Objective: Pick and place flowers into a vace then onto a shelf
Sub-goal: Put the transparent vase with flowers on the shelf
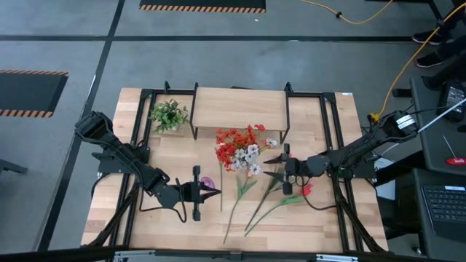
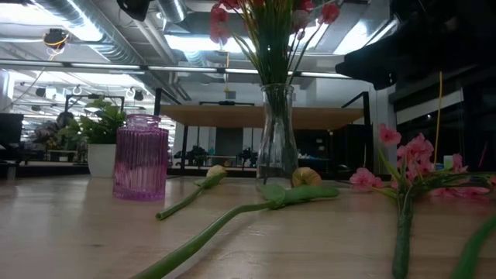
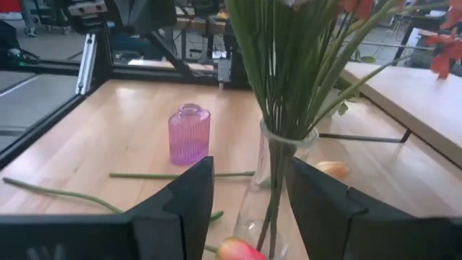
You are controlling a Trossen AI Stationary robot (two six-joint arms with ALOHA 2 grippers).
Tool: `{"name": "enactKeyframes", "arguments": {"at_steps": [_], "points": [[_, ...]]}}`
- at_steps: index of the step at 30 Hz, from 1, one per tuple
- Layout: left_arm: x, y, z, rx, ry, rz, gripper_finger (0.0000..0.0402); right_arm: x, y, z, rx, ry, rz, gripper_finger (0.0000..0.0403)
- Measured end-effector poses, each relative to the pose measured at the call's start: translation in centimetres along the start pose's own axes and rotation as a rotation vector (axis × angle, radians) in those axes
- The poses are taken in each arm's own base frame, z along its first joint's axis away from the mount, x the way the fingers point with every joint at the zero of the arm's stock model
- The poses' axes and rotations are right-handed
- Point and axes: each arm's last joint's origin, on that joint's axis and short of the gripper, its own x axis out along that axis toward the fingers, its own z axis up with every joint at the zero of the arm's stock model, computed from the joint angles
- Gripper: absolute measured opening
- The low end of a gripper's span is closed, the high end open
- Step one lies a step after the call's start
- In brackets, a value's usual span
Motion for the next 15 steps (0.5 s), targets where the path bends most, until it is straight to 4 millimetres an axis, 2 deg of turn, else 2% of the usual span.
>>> {"name": "enactKeyframes", "arguments": {"at_steps": [6,10,15], "points": [[0.0,0.1,0.0,0.031,0.000,0.020,0.0006,0.2,-0.5,-0.1,0.023,-0.001,-0.007,0.0175],[0.0,0.3,-0.4,0.072,0.012,0.028,0.0005,0.4,-0.9,0.1,0.045,-0.017,0.065,0.0175],[-0.9,2.2,-2.0,-0.003,0.032,-0.055,0.0002,0.6,-1.4,0.2,0.042,-0.022,0.051,0.0175]]}}
